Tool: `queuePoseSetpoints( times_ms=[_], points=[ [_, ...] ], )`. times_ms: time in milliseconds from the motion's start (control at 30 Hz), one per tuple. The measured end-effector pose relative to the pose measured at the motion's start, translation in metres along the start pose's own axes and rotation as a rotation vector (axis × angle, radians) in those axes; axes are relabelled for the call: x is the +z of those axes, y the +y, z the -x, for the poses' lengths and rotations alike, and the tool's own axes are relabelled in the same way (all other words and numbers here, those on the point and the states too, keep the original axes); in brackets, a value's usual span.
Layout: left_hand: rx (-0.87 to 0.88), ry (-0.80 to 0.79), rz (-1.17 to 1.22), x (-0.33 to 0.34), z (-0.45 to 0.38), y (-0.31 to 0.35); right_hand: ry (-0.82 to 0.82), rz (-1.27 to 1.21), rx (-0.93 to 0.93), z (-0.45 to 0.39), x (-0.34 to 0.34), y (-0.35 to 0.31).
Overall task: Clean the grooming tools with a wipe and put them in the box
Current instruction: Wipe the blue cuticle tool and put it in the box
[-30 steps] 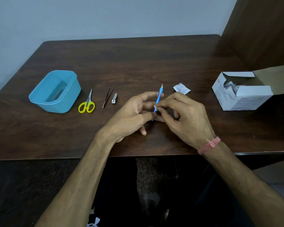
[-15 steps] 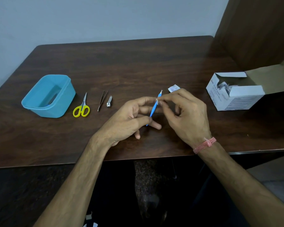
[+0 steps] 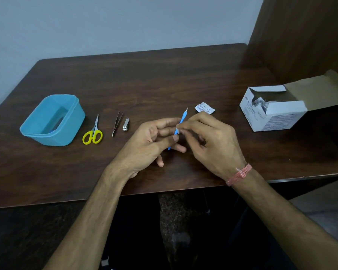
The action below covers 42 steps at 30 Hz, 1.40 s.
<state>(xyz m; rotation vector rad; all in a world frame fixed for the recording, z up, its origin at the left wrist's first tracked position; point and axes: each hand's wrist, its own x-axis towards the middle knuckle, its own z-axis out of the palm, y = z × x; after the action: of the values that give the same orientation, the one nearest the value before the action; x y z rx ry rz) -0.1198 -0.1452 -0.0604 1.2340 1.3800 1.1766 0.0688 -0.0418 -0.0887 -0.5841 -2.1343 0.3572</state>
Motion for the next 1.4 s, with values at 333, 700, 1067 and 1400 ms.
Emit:
queuePoseSetpoints(
  times_ms=[333, 700, 1067, 1400],
  points=[
    [-0.008, -0.028, -0.029, -0.001, 0.001, 0.002, 0.055, 0.035, 0.044, -0.001, 0.000, 0.002],
    [0.002, -0.042, -0.054, -0.001, 0.001, 0.001, 0.134, -0.020, 0.149, -0.004, -0.003, 0.001],
    [-0.002, -0.040, -0.074, 0.003, 0.001, 0.000, 0.191, -0.080, 0.309, -0.011, -0.009, 0.002],
    [-0.015, -0.032, -0.062, 0.003, 0.000, 0.001, 0.084, -0.094, 0.223, -0.010, -0.009, -0.003]
  ],
)
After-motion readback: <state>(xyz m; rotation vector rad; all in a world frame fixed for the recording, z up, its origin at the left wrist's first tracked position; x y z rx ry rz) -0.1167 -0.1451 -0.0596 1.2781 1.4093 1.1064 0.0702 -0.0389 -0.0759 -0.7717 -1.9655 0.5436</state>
